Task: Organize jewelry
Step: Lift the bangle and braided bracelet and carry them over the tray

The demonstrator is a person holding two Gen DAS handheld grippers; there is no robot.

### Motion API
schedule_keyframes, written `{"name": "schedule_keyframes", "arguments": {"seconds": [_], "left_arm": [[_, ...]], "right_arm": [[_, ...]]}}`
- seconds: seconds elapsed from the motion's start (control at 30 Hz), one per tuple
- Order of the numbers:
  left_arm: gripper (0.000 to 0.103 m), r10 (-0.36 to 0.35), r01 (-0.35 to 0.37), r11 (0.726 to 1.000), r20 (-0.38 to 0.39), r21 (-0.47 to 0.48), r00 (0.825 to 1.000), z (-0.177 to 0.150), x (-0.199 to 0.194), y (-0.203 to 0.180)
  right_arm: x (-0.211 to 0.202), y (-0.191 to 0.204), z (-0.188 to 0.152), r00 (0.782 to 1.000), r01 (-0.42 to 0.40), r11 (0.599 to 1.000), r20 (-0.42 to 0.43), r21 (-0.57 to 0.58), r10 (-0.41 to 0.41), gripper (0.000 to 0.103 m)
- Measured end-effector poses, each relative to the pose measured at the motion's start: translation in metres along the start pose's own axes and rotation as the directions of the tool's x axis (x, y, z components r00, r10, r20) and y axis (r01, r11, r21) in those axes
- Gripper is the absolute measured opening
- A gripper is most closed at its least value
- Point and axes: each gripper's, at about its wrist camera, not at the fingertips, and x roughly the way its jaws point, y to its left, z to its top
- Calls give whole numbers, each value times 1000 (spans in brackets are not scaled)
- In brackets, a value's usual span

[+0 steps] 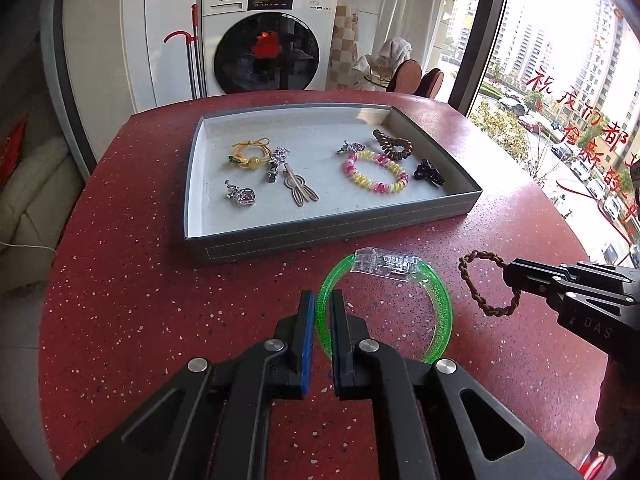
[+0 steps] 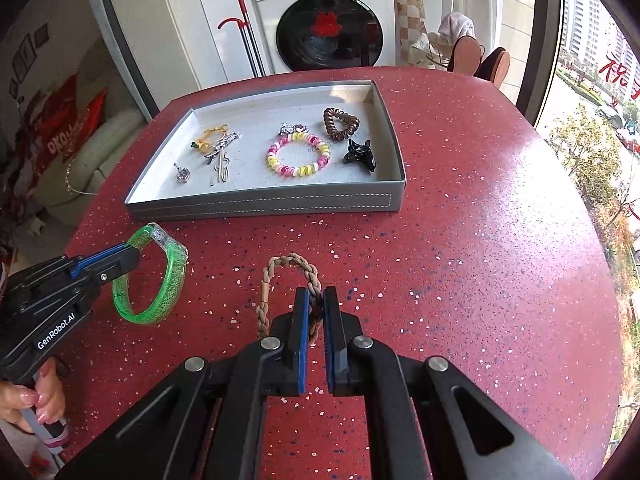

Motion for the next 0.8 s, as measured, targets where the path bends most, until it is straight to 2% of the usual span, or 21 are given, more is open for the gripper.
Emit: {"name": "schedule_keyframes", "arguments": {"seconds": [0.8], "left_arm": [[25, -18, 19, 1000, 35, -20, 999, 4, -17, 15]], "right_arm": [[1, 12, 9, 1000, -20, 1000, 1, 5, 20, 7]]}}
